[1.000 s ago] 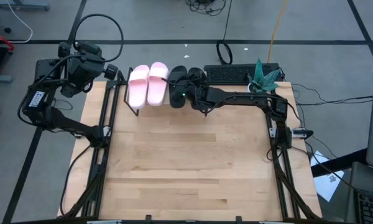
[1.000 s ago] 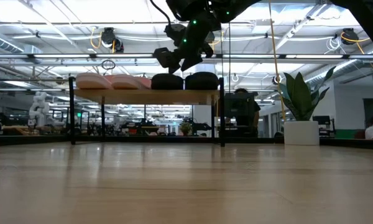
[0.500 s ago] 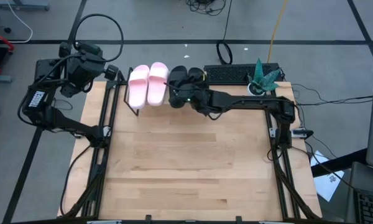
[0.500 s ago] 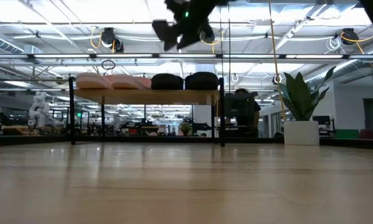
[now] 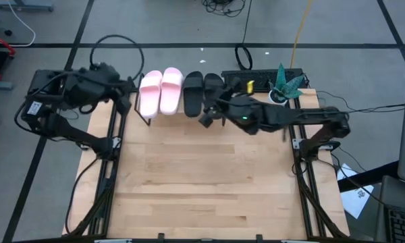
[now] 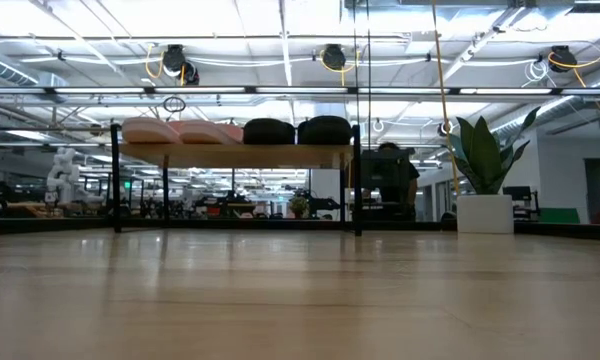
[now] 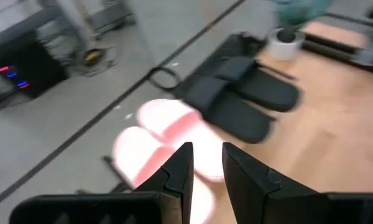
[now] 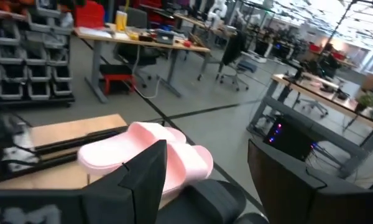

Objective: Pick and place slides into the shelf
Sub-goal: Return to Home Position

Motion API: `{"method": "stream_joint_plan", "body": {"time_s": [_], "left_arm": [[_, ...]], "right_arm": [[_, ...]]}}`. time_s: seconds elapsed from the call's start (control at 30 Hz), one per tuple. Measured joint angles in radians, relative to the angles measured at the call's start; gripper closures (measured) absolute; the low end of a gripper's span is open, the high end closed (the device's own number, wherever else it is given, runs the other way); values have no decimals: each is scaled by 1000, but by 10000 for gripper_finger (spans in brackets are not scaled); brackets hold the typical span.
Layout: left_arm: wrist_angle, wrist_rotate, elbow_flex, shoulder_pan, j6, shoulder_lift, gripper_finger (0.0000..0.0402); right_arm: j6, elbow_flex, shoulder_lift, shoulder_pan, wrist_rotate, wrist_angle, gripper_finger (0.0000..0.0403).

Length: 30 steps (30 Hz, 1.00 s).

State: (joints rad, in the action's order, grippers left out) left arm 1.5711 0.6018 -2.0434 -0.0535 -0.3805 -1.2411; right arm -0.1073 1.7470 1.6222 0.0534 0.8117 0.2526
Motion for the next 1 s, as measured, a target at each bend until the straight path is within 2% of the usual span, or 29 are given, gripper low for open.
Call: {"method": "stream_joint_plan", "body": {"time_s": [0.13,0.23,0.37,0.53,0.7,0.87,1.0], "left_arm": [[-3,-28,9,151,-25,4,316],[-20,-16,62,271,-79,5,316],[-24,120,175,422,-246,10,316],[-46,264,306,606,-496,67,316],[-168,344,440,795,-594,130,316],[-264,420,587,970,-652,168,316],[-267,479,687,1079,-784,185,316]], "right_arm": [[43,-26,-72,38,35,68,188],[120,-112,-139,57,92,89,188],[238,-299,-247,82,104,88,188],[382,-545,-421,146,100,1,188],[330,-735,-610,242,72,-180,188],[278,-880,-792,312,76,-260,188],[387,-989,-915,330,71,-298,188]]}}
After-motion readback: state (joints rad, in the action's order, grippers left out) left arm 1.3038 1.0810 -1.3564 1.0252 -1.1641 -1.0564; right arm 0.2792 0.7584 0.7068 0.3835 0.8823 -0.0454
